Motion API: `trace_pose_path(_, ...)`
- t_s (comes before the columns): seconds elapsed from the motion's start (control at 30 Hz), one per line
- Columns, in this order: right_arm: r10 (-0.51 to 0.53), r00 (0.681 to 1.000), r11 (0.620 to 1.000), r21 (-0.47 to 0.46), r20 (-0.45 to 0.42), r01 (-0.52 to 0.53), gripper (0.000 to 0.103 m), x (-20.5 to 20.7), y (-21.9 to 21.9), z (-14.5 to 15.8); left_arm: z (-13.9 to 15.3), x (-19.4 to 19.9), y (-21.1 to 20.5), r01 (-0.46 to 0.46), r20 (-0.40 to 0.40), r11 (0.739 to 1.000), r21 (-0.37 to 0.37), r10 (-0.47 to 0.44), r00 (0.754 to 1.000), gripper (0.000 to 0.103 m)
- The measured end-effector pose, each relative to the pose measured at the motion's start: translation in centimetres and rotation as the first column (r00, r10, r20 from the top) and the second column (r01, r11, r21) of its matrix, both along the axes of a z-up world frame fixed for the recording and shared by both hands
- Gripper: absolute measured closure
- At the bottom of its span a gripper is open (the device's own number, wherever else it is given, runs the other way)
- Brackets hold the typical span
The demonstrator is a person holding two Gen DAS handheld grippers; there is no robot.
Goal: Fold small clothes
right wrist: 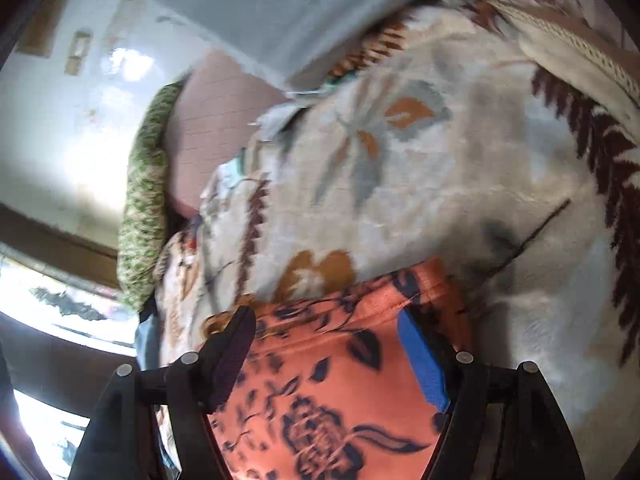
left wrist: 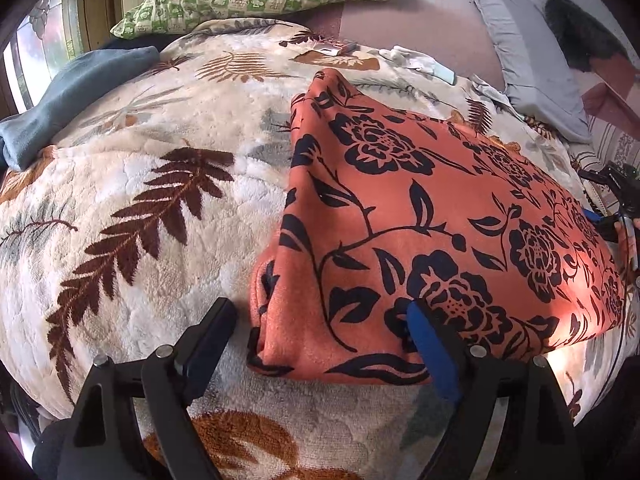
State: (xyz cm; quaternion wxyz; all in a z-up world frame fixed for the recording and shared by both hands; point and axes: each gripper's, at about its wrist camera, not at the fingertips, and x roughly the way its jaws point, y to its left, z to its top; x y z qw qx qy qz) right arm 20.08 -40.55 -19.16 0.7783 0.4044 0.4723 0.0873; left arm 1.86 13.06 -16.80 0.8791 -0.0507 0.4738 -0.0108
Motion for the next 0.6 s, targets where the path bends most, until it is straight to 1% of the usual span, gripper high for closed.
trace_pose_path(0.03,-0.015,1.0,0.998,0.059,0.005,0.015,0.027,0.3,-0.4,-1.1,0.0,-0.1,0.0,0.0,0.003,1.0,0.002,0.0,1.0,0.015)
trace_pose_path(0.07,-0.038,0.999,0.997,0.07,0.031,0.036,0.027,-0.1,-0.7,-0.7,0.0,-0.1,0.0,0.001,0.005,1.0,0.003,-0.001,1.0,0.015)
trace_pose_path(0.17,0.012,0.996,1.0,-0.007,0.085,-0.011,0.027,-1.8,0.4,2.3,0.0,0.1,-0.1,0.002,0.009,1.0,0.004,-0.002,1.0,0.014)
trace_pose_path(0.23,0.031,0.991,0.999,0.007,0.127,-0.032,0.027,-4.0,0.9,3.9,0.1,0.1,-0.1,0.001,0.01,1.0,-0.001,-0.001,1.0,0.014)
trace_pose_path(0.33,0.002,0.99,0.999,0.051,0.141,-0.01,0.027,-8.1,1.3,5.2,0.4,0.0,0.0,-0.003,0.004,1.0,-0.005,0.003,1.0,0.014)
trace_pose_path(0.4,-0.001,0.99,0.998,0.069,0.144,-0.009,0.027,-11.1,2.4,5.7,1.6,-0.3,-0.1,-0.019,0.013,1.0,-0.024,0.019,1.0,0.014)
trace_pose_path(0.43,0.01,0.988,0.997,0.071,0.152,-0.021,0.027,-12.8,3.1,5.9,2.5,-0.6,-0.3,-0.019,0.037,0.999,-0.036,0.021,0.999,0.014)
trace_pose_path(0.47,0.035,0.987,0.997,0.066,0.157,-0.046,0.027,-14.4,4.0,6.1,3.5,-0.8,-0.8,-0.014,0.065,0.999,-0.031,0.016,0.998,0.014)
trace_pose_path(0.53,0.086,0.984,0.995,0.034,0.159,-0.092,0.027,-17.0,5.9,6.2,5.3,-1.1,-1.8,-0.016,0.103,1.0,0.007,0.015,0.995,0.014)
trace_pose_path(0.6,0.132,0.978,0.991,-0.004,0.161,-0.133,0.027,-18.4,7.5,5.8,6.7,-1.2,-2.9,-0.013,0.11,0.999,0.033,0.01,0.994,0.014)
